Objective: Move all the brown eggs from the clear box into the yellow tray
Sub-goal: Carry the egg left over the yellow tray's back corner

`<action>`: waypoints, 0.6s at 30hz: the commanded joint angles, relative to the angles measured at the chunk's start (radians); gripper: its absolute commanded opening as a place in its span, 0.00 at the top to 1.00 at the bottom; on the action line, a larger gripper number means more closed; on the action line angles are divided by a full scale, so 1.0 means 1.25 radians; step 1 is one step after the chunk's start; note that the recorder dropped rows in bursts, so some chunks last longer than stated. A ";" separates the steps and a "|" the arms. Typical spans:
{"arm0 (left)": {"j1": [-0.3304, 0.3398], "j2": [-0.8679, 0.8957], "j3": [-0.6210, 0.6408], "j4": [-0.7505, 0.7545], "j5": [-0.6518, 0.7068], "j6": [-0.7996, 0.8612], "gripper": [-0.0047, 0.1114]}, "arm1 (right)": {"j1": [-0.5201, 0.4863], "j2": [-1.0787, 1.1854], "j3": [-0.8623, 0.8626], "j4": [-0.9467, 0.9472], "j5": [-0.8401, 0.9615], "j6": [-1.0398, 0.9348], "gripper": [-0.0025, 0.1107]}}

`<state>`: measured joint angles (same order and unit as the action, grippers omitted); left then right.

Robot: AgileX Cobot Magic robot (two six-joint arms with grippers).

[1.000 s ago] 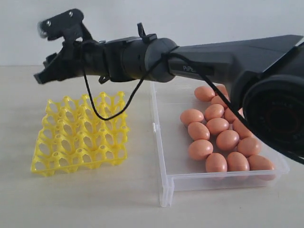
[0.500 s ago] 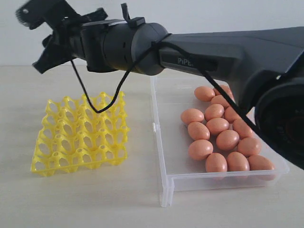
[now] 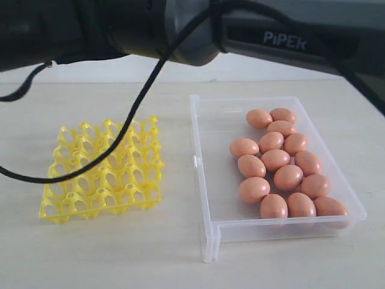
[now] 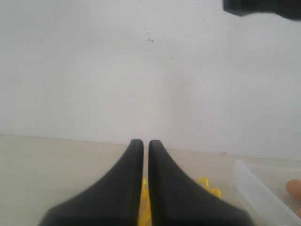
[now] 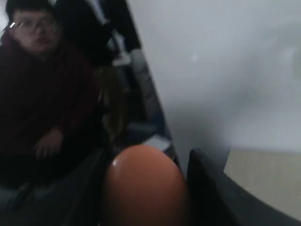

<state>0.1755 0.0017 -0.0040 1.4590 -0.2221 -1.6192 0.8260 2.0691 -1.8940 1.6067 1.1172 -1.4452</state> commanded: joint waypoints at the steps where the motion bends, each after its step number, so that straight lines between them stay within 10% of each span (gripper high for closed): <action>1: 0.001 -0.001 0.003 -0.004 -0.002 -0.003 0.93 | -0.010 -0.016 -0.002 -0.553 0.019 0.308 0.98; 5: 0.001 -0.001 0.003 -0.004 -0.014 -0.003 0.93 | 0.000 0.002 -0.002 -1.051 -0.384 0.663 0.98; 11: 0.001 -0.001 0.003 -0.003 0.032 0.016 0.93 | -0.051 0.020 -0.002 -1.009 -0.456 0.671 0.98; 18: 0.001 -0.001 0.003 -0.070 0.394 -0.010 0.93 | -0.056 0.027 -0.002 -1.002 -0.532 0.605 0.98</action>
<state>0.1755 0.0017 0.0028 1.4402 0.0903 -1.6148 0.7602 2.1004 -1.8942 0.3469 0.5108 -0.6536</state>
